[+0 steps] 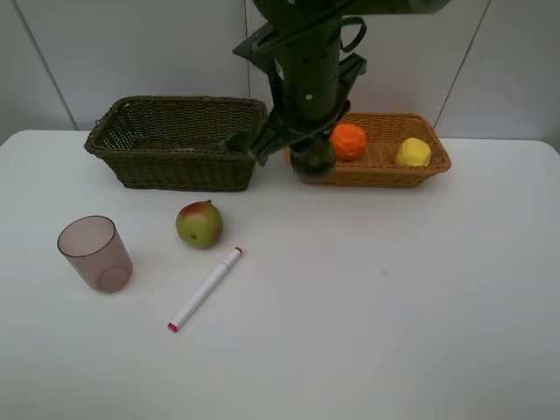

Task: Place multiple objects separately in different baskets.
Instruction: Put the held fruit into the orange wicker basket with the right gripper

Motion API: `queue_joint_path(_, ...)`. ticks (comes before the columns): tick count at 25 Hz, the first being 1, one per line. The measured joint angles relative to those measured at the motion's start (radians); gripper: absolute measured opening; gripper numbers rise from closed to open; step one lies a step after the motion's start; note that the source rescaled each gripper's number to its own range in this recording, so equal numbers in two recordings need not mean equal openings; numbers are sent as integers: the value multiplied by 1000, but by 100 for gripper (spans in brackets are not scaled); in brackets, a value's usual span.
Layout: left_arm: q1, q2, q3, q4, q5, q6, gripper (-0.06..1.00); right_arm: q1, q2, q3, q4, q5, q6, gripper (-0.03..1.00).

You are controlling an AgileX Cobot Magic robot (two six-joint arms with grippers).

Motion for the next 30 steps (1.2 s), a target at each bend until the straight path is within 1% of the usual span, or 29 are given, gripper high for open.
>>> queue_joint_path(4, 0, 0, 0, 0, 0, 0, 100, -99, 0, -28, -8, -19, 0, 9)
queue_joint_path(7, 0, 0, 0, 0, 0, 0, 100, -181, 0, -28, -7, -57, 0, 9)
queue_joint_path(10, 0, 0, 0, 0, 0, 0, 100, -267, 1, -29, 4, -116, 0, 9)
queue_joint_path(13, 0, 0, 0, 0, 0, 0, 100, -351, 1, -29, 52, -177, 0, 9)
queue_joint_path(17, 0, 0, 0, 0, 0, 0, 100, -454, 2, -29, 155, -252, 0, 9)
queue_joint_path(20, 0, 0, 0, 0, 0, 0, 100, -504, 16, -29, 199, -291, 0, 9)
queue_joint_path(23, 0, 0, 0, 0, 0, 0, 100, -539, 44, -29, 204, -305, 0, 9)
queue_joint_path(28, 0, 0, 0, 0, 0, 0, 100, -559, 102, -29, 205, -314, 0, 9)
queue_joint_path(30, 0, 0, 0, 0, 0, 0, 100, -559, 118, -29, 205, -336, 0, 9)
